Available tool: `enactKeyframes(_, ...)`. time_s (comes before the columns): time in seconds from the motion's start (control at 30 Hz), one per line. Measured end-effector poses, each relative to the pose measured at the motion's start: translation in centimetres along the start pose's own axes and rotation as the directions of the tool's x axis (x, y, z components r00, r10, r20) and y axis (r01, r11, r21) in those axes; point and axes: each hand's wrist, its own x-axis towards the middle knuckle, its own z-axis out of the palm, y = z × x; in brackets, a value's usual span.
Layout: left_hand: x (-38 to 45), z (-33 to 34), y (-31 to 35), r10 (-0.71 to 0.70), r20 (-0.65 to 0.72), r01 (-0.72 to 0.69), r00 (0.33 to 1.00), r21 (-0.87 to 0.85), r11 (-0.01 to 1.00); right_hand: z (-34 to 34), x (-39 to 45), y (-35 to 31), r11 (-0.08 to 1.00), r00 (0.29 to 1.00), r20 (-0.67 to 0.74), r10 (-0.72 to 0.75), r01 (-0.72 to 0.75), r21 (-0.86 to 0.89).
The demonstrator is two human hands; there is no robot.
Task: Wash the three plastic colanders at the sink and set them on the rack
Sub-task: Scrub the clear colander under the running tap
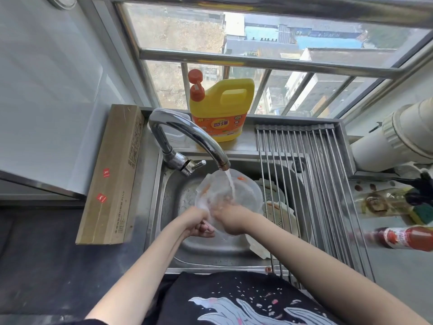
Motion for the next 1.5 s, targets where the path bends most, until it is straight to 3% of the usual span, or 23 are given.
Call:
enactKeyframes(0.07, 0.3, -0.2, -0.3, -0.013, -0.002, 0.013, 1.0, 0.025, 1.0, 0.2, -0.2, 0.4, 0.996, 0.996, 0.036, -0.078, 0.079, -0.036)
enactKeyframes(0.13, 0.7, -0.5, -0.8, -0.018, -0.011, 0.019, 1.0, 0.025, 1.0, 0.5, 0.2, 1.5, 0.996, 0.997, -0.066, 0.049, -0.054, -0.076)
enactKeyframes(0.2, 1.0, -0.6, -1.1, -0.018, -0.025, 0.019, 1.0, 0.025, 1.0, 0.7, 0.2, 1.9, 0.978, 0.969, -0.136, 0.205, -0.207, 0.001)
enactKeyframes(0.33, 0.7, -0.6, -1.1, 0.004, -0.06, -0.001, 0.998, 0.047, 0.999, 0.8, -0.7, 1.7, 0.999, 0.994, 0.104, -0.046, 0.044, 0.028)
enactKeyframes(0.4, 0.7, -0.4, -1.0, 0.015, -0.061, -0.012, 0.998, 0.045, 0.999, 0.9, -0.7, 2.3, 0.999, 0.998, 0.048, -0.048, 0.047, 0.013)
enactKeyframes(0.47, 0.7, -0.3, -0.8, 0.022, -0.068, -0.019, 0.997, 0.042, 0.999, 1.3, -0.2, 2.1, 0.995, 0.986, -0.129, 0.103, -0.101, 0.025)
enactKeyframes(0.5, 0.7, -0.3, -0.6, 0.021, -0.073, -0.018, 0.997, 0.046, 0.999, 1.5, 0.0, 1.8, 0.984, 0.975, -0.145, 0.169, -0.159, 0.076)
enactKeyframes(0.53, 0.7, -0.4, -0.5, 0.021, -0.078, -0.017, 0.997, 0.054, 0.998, 1.6, 0.2, 1.4, 0.982, 0.982, -0.099, 0.164, -0.153, 0.106)
enactKeyframes(0.63, 0.7, -0.8, -0.5, 0.019, -0.096, -0.01, 0.995, 0.086, 0.996, 2.1, 0.1, 1.3, 0.99, 0.998, 0.04, -0.04, 0.035, 0.136)
enactKeyframes(0.67, 0.7, -1.0, -0.5, 0.012, -0.097, -0.003, 0.995, 0.092, 0.996, 2.2, 0.0, 1.6, 0.988, 0.999, 0.009, -0.047, 0.045, 0.146)
enactKeyframes(0.77, 1.0, -1.2, -0.4, 0.001, -0.111, 0.009, 0.994, 0.089, 0.996, 2.5, -0.7, 2.1, 0.984, 0.947, -0.293, 0.131, -0.089, 0.154)
enactKeyframes(0.87, 1.0, -1.5, 0.2, -0.015, -0.116, 0.03, 0.993, 0.128, 0.991, 3.3, -2.0, 2.2, 0.989, 0.901, -0.409, 0.148, -0.121, 0.09)
enactKeyframes(1.0, 1.0, -1.8, 1.7, -0.136, -0.106, 0.164, 0.985, 0.348, 0.923, 5.6, -2.9, 3.0, 0.903, 0.8, -0.503, 0.328, -0.109, 0.416)
enactKeyframes(1.07, 1.0, -2.1, 2.7, -0.192, -0.103, 0.218, 0.976, 0.448, 0.867, 6.2, -2.6, 3.0, 0.788, 0.75, -0.492, 0.442, -0.063, 0.612)
enactKeyframes(1.17, 0.4, -2.7, 3.8, -0.235, -0.111, 0.258, 0.966, 0.529, 0.809, 5.7, -1.7, 3.3, 0.657, 0.697, -0.435, 0.57, -0.069, 0.751)
enactKeyframes(1.23, -0.1, -3.0, 4.3, -0.229, -0.11, 0.25, 0.967, 0.562, 0.788, 5.0, -1.2, 3.7, 0.56, 0.722, -0.325, 0.611, -0.103, 0.822)
enactKeyframes(1.37, -0.2, -3.5, 4.8, -0.238, -0.119, 0.259, 0.964, 0.62, 0.741, 4.8, -0.4, 4.1, 0.488, 0.816, -0.143, 0.559, -0.184, 0.853)
enactKeyframes(1.5, -1.1, -3.9, 5.2, -0.288, -0.105, 0.287, 0.952, 0.634, 0.718, 4.7, -0.1, 3.7, 0.483, 0.852, -0.118, 0.51, -0.17, 0.859)
